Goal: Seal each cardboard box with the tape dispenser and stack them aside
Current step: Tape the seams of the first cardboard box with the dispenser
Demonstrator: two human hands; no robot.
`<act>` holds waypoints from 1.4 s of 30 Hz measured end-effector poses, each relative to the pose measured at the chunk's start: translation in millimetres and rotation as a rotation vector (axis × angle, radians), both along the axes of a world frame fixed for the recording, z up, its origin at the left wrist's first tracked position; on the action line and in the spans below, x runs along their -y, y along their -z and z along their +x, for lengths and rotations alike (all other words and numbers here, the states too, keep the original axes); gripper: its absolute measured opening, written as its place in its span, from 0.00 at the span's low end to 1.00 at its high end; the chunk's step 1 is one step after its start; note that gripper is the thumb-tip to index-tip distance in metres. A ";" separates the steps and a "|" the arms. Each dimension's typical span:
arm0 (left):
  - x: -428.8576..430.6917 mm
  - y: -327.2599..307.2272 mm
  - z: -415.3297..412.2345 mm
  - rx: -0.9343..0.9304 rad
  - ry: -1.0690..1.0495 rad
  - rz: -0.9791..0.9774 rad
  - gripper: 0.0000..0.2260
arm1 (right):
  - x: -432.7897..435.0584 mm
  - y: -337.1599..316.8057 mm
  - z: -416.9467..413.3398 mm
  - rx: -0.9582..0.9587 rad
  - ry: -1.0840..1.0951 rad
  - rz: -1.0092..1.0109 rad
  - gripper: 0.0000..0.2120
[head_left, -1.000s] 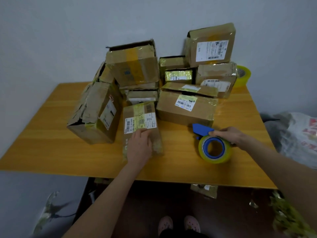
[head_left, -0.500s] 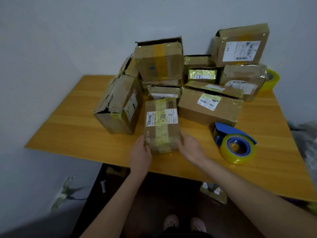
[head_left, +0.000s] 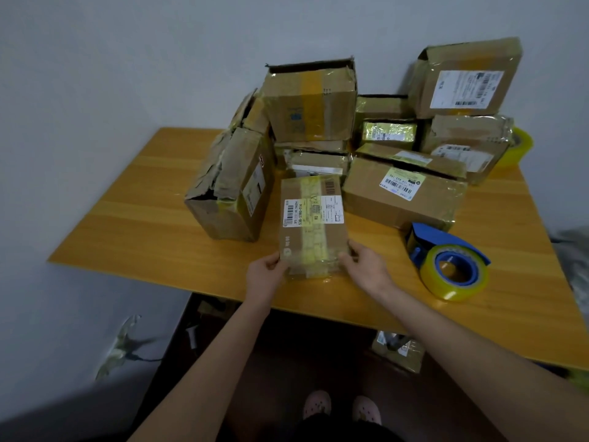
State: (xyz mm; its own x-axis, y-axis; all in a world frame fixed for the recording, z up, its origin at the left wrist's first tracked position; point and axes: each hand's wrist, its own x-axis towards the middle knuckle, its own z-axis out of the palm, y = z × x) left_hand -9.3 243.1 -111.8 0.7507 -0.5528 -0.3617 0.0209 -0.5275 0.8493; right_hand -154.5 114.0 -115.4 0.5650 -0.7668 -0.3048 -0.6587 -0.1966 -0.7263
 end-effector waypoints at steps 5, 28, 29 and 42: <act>-0.1 0.4 4.5 0.092 0.041 0.016 0.17 | 7.2 0.9 -2.6 -0.040 -0.033 -0.104 0.21; 11.2 29.9 6.4 0.426 0.264 0.118 0.42 | 11.9 15.8 -0.2 -0.224 -0.130 -0.322 0.47; 13.5 28.6 4.7 0.417 0.281 0.100 0.44 | 10.6 15.6 2.7 -0.218 -0.142 -0.327 0.47; -2.1 32.1 25.2 0.320 0.370 0.006 0.38 | 24.7 28.7 -8.5 -0.034 -0.171 -0.156 0.39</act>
